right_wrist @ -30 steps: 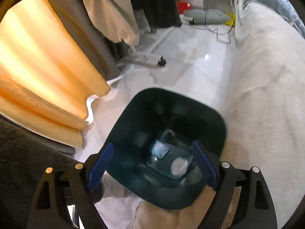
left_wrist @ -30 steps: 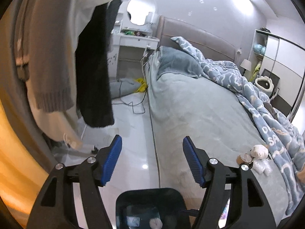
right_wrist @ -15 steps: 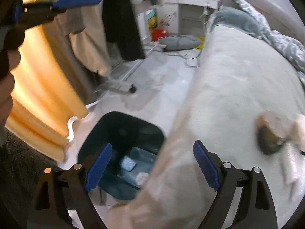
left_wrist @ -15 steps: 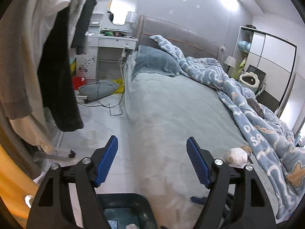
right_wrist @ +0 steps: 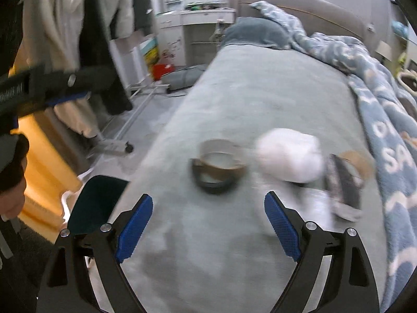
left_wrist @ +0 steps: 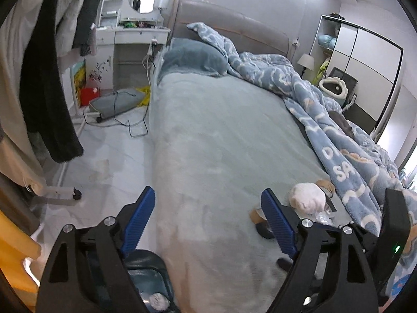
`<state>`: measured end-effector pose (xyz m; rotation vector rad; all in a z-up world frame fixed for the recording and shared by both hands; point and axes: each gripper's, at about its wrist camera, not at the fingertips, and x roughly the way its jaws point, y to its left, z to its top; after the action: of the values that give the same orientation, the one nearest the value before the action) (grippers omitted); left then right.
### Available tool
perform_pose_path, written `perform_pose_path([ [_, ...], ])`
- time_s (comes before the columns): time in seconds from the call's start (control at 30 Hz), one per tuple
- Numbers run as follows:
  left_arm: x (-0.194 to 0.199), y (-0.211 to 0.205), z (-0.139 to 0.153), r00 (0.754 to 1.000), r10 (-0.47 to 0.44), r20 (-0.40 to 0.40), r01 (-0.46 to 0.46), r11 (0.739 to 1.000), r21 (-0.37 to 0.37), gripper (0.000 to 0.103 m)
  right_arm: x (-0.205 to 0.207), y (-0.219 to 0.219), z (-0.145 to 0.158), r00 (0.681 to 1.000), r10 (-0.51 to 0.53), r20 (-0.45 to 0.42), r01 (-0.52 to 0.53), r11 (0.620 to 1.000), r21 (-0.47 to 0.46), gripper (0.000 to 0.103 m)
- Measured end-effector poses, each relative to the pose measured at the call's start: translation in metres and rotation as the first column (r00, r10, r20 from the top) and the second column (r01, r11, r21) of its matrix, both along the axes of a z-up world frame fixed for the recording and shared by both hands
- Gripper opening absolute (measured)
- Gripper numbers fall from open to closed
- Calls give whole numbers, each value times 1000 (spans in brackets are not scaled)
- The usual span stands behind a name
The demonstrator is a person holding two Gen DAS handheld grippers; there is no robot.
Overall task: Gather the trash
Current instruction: 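Grasp the bubble-wrap piece with the right tool while the left tool grasps the tape roll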
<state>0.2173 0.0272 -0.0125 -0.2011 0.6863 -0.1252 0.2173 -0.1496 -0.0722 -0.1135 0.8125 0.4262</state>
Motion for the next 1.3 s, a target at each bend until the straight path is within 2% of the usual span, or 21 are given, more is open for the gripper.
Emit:
perform_pose_path([
  [0.23, 8, -20, -17, 997, -13, -71, 12, 1000, -9, 86, -4, -40, 2, 997, -70, 40, 70, 997, -13, 89],
  [0.4, 12, -35, -32, 991, -37, -125, 34, 999, -23, 87, 1, -60, -6, 994, -110, 17, 110, 994, -20, 88],
  [0.47, 14, -45, -37, 988, -50, -143, 50, 999, -1, 88, 4, -69, -11, 993, -119, 6, 119, 993, -21, 88],
  [0.57, 15, -57, -45, 984, -72, -165, 78, 996, 32, 89, 8, -80, -19, 990, -136, -26, 136, 991, -5, 75],
  [0.7, 17, -70, -55, 974, -94, -204, 103, 994, 34, 89, 9, -87, -26, 990, -129, -62, 131, 991, 34, 67],
  [0.8, 19, -78, -61, 969, -105, -225, 116, 993, 36, 89, 8, -87, -26, 991, -119, -59, 121, 992, 27, 59],
  [0.87, 19, -85, -65, 964, -116, -238, 128, 991, 35, 89, 7, -86, -25, 991, -119, -54, 120, 993, 21, 58],
  [1.0, 21, -94, -71, 959, -127, -252, 140, 989, 36, 89, 9, -95, -28, 990, -103, -97, 111, 991, 76, 58],
  [1.2, 23, -95, -76, 957, -115, -266, 122, 993, 10, 89, 6, -112, -26, 986, -128, -106, 140, 982, 123, 58],
  [1.23, 23, -96, -76, 957, -116, -267, 122, 993, 6, 89, 6, -113, -26, 986, -128, -106, 141, 983, 120, 56],
  [1.27, 23, -98, -76, 957, -117, -266, 123, 992, 5, 89, 5, -114, -27, 986, -127, -109, 140, 983, 121, 48],
  [1.3, 23, -99, -77, 957, -119, -266, 125, 992, 6, 89, 5, -114, -28, 986, -123, -115, 137, 982, 126, 44],
])
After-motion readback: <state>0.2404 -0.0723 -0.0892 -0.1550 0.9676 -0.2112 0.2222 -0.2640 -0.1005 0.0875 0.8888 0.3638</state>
